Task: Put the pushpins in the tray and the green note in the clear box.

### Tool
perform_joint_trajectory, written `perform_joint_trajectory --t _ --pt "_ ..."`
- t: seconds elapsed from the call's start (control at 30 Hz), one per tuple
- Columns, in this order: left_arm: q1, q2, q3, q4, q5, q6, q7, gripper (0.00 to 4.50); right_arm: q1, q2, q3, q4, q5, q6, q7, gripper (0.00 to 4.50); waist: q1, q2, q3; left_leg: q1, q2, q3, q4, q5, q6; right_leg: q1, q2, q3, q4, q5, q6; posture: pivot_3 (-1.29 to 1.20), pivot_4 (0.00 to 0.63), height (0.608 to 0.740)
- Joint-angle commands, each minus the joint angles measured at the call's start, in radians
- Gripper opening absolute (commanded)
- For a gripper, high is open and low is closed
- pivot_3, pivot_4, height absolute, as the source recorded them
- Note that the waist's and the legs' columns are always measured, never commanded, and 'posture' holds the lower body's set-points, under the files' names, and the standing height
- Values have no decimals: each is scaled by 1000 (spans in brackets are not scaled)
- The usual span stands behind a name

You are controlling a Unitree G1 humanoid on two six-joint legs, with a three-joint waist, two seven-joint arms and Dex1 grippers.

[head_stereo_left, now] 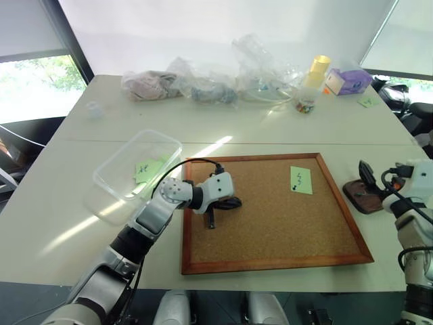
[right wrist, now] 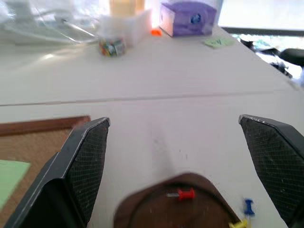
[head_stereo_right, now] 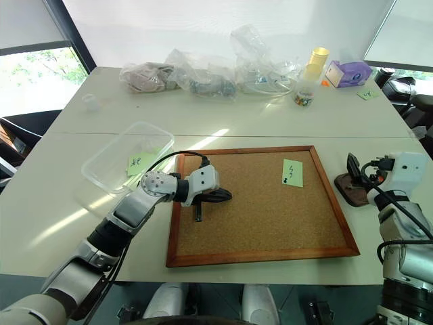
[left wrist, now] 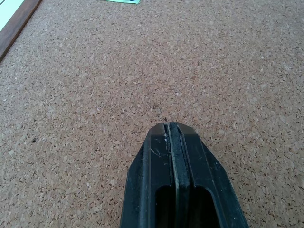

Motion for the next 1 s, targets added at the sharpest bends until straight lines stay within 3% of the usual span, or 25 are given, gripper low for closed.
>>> perform_joint_trajectory --t 0.03,0.17,0.4,0.7,0.83,1.0 --pt "38 21 -40 26 27 14 -20 0 42 -6 72 -175 92 119 70 4458 0 0 0 0 0 0 0 0 0 0 0 0 0 0 0 0 150 740" --pt "39 30 -37 24 23 6 -30 0 82 16 176 -257 92 174 85 4458 0 0 0 0 1 0 0 0 0 0 0 0 0 0 0 0 150 740" --pt "28 23 -42 38 28 -7 -26 0 57 100 289 -209 10 127 50 4458 0 -1 0 -1 1 0 0 0 0 -1 0 -1 0 0 0 0 150 740" --pt "26 23 -39 46 31 -10 -23 0 38 130 323 -134 -38 88 59 4458 0 -1 0 -1 0 0 0 0 0 -1 0 -1 0 0 0 0 150 740" --pt "27 23 -40 45 31 -10 -22 0 37 136 322 -127 -36 92 65 3159 0 -1 0 -1 0 0 0 0 0 -1 0 -1 0 0 0 0 150 740" --pt "27 23 -40 45 31 -9 -23 0 37 142 322 -124 -31 100 75 570 0 -1 0 -1 0 0 0 0 0 -1 0 -1 0 0 0 0 150 740"
